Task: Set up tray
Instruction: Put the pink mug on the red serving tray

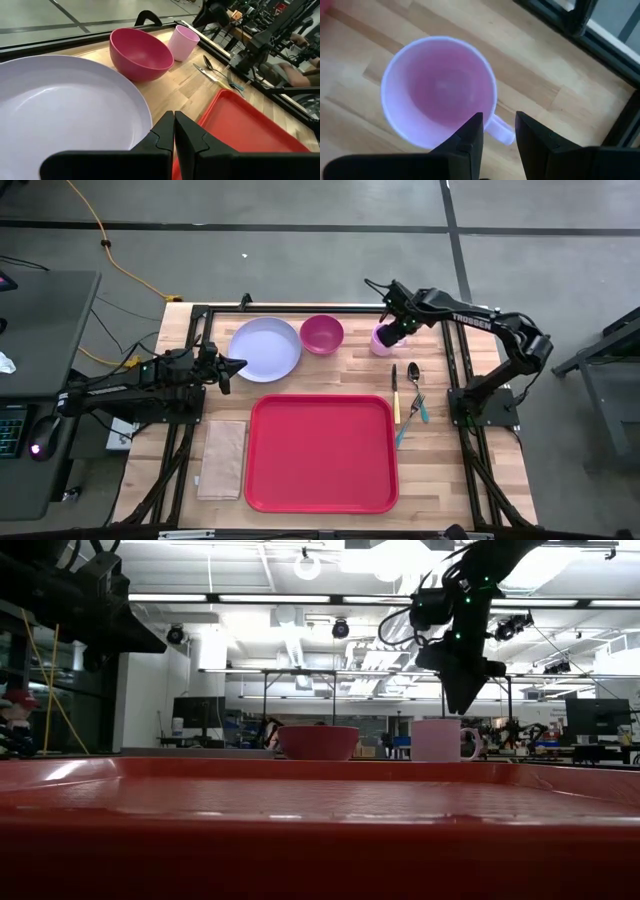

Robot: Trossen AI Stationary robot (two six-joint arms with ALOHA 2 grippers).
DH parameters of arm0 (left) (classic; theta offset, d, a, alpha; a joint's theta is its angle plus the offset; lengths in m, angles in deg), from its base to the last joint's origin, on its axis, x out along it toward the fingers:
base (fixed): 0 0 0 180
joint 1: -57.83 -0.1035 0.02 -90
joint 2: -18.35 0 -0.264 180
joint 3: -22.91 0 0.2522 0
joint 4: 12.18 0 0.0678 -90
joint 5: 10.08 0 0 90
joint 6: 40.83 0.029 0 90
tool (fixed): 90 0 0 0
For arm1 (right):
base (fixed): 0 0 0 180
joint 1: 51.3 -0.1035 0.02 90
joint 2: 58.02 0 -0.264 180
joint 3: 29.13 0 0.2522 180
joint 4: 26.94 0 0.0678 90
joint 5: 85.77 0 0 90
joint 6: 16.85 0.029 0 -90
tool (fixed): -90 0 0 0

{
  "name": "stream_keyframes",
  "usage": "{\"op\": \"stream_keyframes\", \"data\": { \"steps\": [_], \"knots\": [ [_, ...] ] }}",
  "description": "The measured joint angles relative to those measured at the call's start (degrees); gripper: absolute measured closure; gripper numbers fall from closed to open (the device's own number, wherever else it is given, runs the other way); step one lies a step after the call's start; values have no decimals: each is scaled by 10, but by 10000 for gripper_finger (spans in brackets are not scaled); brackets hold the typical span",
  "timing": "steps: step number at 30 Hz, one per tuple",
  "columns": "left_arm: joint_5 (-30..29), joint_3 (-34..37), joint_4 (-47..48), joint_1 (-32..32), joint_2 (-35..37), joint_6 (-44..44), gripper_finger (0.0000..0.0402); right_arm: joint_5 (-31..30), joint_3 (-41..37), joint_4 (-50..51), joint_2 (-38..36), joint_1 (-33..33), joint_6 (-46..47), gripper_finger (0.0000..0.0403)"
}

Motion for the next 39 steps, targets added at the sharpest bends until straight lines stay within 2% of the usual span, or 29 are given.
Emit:
{"op": "stream_keyframes", "data": {
  "steps": [12,31,39],
  "knots": [
    [-2,0,1,0,0,0,357,17,0,-15,0,11,0,311],
    [-3,0,1,0,0,0,357,11,0,-51,0,10,3,311],
    [-4,0,1,0,0,1,357,8,0,-54,28,10,2,311]
  ]
}}
